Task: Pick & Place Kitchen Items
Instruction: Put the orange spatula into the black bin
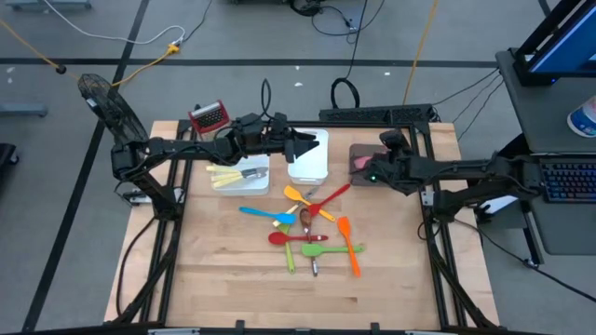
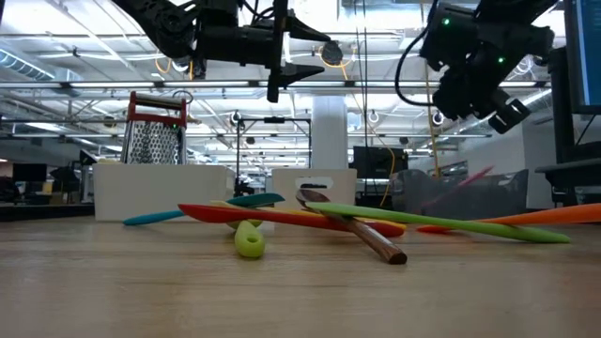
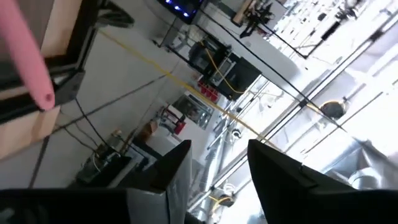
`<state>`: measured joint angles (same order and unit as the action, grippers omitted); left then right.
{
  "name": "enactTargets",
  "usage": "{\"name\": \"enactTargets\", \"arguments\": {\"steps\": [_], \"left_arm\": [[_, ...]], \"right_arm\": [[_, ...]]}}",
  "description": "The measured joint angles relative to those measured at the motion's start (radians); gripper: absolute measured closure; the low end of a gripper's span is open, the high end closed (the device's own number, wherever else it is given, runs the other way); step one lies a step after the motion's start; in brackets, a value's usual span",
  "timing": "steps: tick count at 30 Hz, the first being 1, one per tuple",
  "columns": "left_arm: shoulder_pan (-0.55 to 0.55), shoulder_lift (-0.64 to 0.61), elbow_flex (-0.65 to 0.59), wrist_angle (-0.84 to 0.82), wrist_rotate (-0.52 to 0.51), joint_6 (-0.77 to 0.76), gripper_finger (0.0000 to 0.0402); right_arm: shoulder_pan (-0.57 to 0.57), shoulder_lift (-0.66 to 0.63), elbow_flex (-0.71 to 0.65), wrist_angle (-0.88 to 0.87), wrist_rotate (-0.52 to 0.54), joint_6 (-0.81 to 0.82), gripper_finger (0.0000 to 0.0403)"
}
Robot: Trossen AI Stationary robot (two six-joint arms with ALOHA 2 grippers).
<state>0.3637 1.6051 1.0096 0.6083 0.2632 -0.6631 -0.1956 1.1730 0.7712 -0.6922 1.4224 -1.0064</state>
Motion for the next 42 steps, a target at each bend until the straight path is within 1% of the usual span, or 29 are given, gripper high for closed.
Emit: {"name": "enactTargets", "arguments": {"steps": [4,7,15,18,23,29,33,37,42], "left_arm": [[0.001,0.0,0.0,0.002,0.0,0.011,0.0144],[0.001,0.0,0.0,0.002,0.0,0.011,0.0144],[0.002,0.0,0.0,0.002,0.008,0.016,0.0144],[0.002,0.0,0.0,0.001,0.008,0.061,0.0144],[0.002,0.0,0.0,0.001,0.008,0.09,0.0144],[0.002,0.0,0.0,0.001,0.008,0.1,0.0144],[0.002,0.0,0.0,0.001,0.008,0.188,0.0144],[0.002,0.0,0.0,0.001,0.007,0.239,0.0144],[0.002,0.0,0.0,0.001,0.007,0.272,0.0144]], "right_arm": [[0.027,-0.043,0.0,0.0,0.0,0.041,0.025],[0.044,-0.064,0.0,0.014,-0.003,0.112,0.025],[0.078,-0.099,0.0,0.038,-0.011,0.48,0.025],[0.097,-0.101,0.0,0.038,-0.016,0.623,0.025],[0.141,-0.102,0.0,0.038,-0.106,0.8,0.025],[0.213,-0.102,0.0,0.038,-0.176,0.984,0.025],[0.266,-0.102,0.0,0.074,-0.255,1.12,0.025],[0.319,-0.102,0.0,0.164,-0.344,1.183,0.025],[0.388,-0.102,0.0,0.295,-0.463,1.183,0.025]]}}
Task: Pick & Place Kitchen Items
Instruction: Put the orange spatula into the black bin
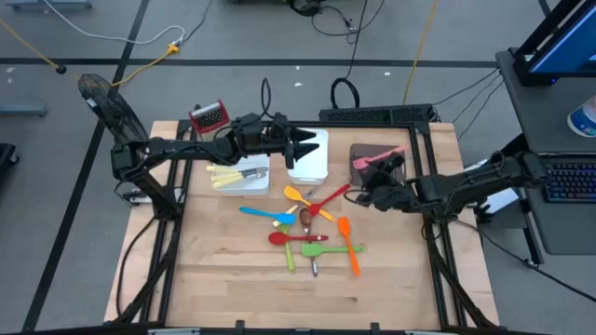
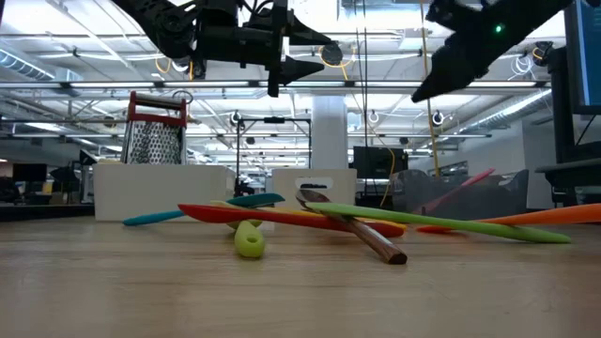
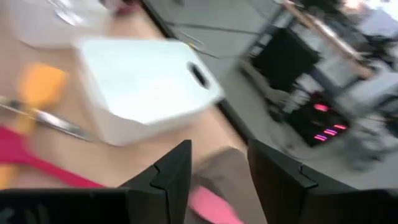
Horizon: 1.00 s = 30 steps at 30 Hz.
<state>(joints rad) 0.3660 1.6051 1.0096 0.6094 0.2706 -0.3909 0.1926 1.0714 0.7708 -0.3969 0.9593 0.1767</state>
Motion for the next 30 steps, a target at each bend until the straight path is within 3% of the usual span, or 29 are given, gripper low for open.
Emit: {"name": "enactTargets", "arguments": {"steps": [3,6,11,18,24,30], "left_arm": [[0.0,0.0,0.0,-0.001,0.008,0.025,0.0144],[0.006,0.0,0.0,-0.002,0.098,0.061,0.0144],[0.023,0.0,0.0,-0.008,0.293,0.075,0.0144],[0.032,-0.002,0.0,-0.081,0.445,0.07,0.0144],[-0.007,-0.042,0.0,-0.231,0.42,0.146,0.0144],[-0.067,-0.114,0.0,-0.267,0.253,0.203,0.0144]], "right_arm": [[0.042,0.0,0.0,0.072,-0.058,0.0,0.025],[0.083,0.0,0.0,0.134,-0.126,0.004,0.025],[0.138,0.0,0.0,0.145,-0.181,0.208,0.025],[0.185,0.0,0.0,0.136,-0.311,0.384,0.025],[0.196,0.0,0.0,0.112,-0.537,0.465,0.025],[0.196,0.001,0.0,-0.022,-0.746,0.596,0.025]]}}
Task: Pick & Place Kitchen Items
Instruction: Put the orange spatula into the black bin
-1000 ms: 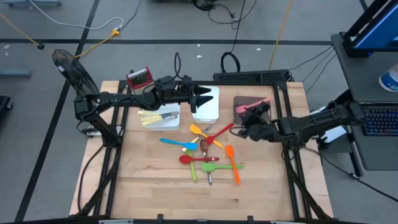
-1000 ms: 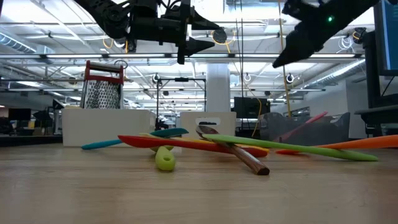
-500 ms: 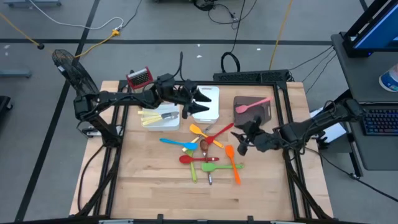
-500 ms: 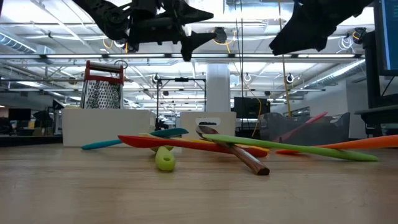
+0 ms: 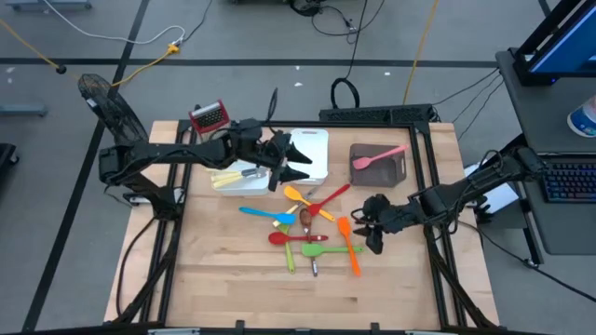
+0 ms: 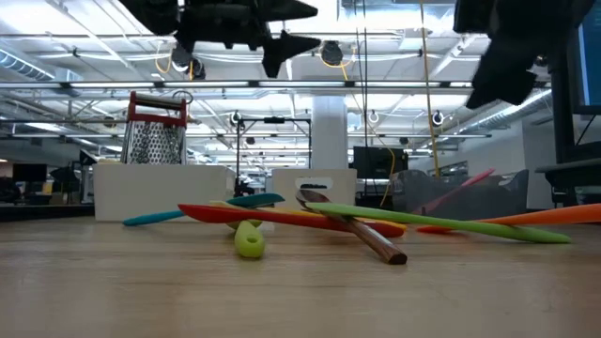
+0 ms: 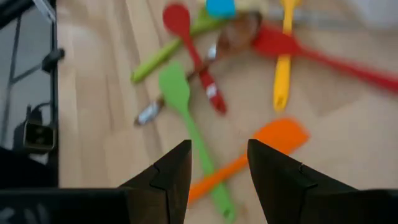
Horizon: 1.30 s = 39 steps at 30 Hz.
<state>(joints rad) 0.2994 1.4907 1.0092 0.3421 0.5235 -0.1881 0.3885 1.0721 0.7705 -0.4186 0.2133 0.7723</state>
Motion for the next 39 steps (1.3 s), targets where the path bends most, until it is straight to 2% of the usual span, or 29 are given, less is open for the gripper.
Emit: {"name": "enactTargets", "arguments": {"steps": [6,13,21,28,35,39], "left_arm": [[-0.031,-0.048,0.0,-0.016,-0.055,-0.02,0.0144],[-0.104,-0.07,0.0,-0.017,-0.15,-0.057,0.0144],[-0.24,-0.09,-0.002,-0.031,-0.231,-0.109,0.0144],[-0.362,-0.12,-0.002,-0.104,-0.35,-0.081,0.0144],[-0.41,-0.187,-0.015,-0.261,-0.418,-0.065,0.0144],[-0.411,-0.259,-0.099,-0.221,-0.421,-0.06,0.0144]], "right_arm": [[0.0,0.0,0.0,-0.033,-0.138,0.133,0.025],[0.0,0.0,0.0,-0.014,-0.215,0.159,0.025],[0.0,0.0,0.0,0.013,-0.216,0.15,0.025],[-0.001,0.0,0.0,0.05,-0.212,0.035,0.025],[-0.001,0.0,0.0,0.176,-0.182,0.051,0.025],[-0.001,0.0,0.0,0.198,-0.182,0.097,0.025]]}}
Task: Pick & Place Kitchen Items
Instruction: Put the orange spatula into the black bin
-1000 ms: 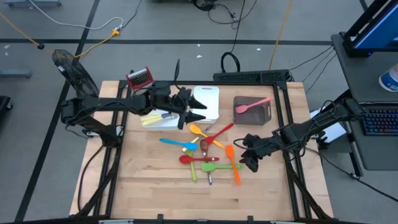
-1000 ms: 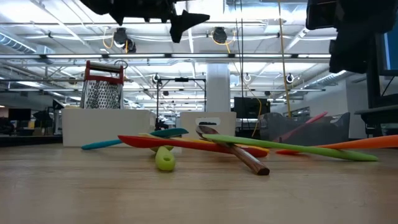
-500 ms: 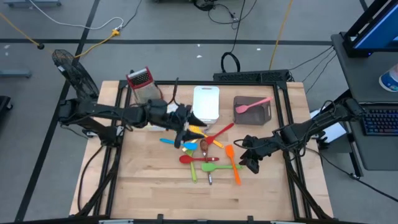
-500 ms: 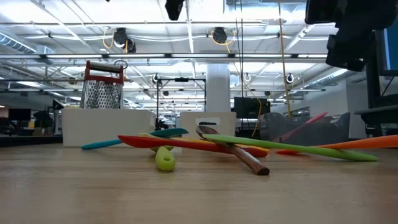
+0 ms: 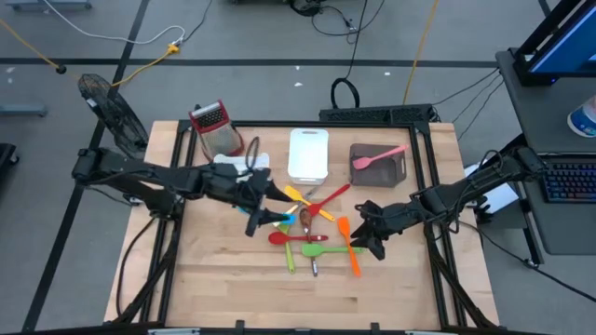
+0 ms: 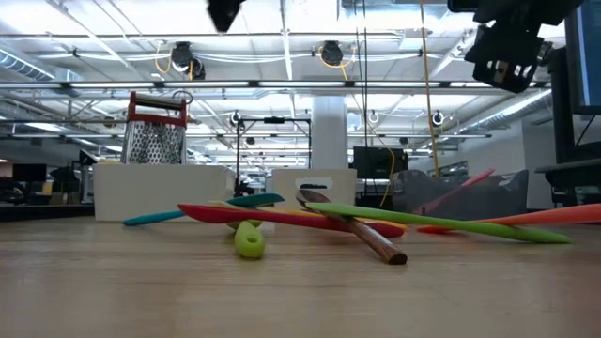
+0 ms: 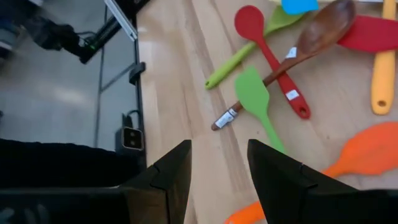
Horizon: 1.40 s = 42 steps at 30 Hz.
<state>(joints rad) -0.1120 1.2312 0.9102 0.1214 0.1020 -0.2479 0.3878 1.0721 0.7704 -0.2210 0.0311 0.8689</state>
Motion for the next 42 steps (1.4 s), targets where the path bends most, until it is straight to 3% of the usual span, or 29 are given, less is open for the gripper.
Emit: {"name": "enactTargets", "arguments": {"steps": [7,12,23,31,42], "left_arm": [[-0.005,-0.233,-0.266,0.135,-0.001,-0.05,0.0144],[-0.017,-0.439,-0.437,0.14,-0.001,-0.073,0.0144],[-0.066,-0.788,-0.654,0.141,-0.009,-0.102,0.0144],[-0.088,-0.95,-0.783,0.137,-0.007,-0.119,0.0144],[-0.087,-1.05,-0.873,0.15,-0.008,-0.153,0.0144]], "right_arm": [[0.0,0.013,0.0,0.011,-0.006,0.093,0.025],[0.0,0.023,-0.001,-0.002,-0.005,0.208,0.025],[0.0,0.024,0.0,0.03,-0.006,0.326,0.025],[-0.004,0.024,0.0,0.03,0.003,0.359,0.025],[-0.002,0.024,0.0,0.029,0.159,0.412,0.025]]}}
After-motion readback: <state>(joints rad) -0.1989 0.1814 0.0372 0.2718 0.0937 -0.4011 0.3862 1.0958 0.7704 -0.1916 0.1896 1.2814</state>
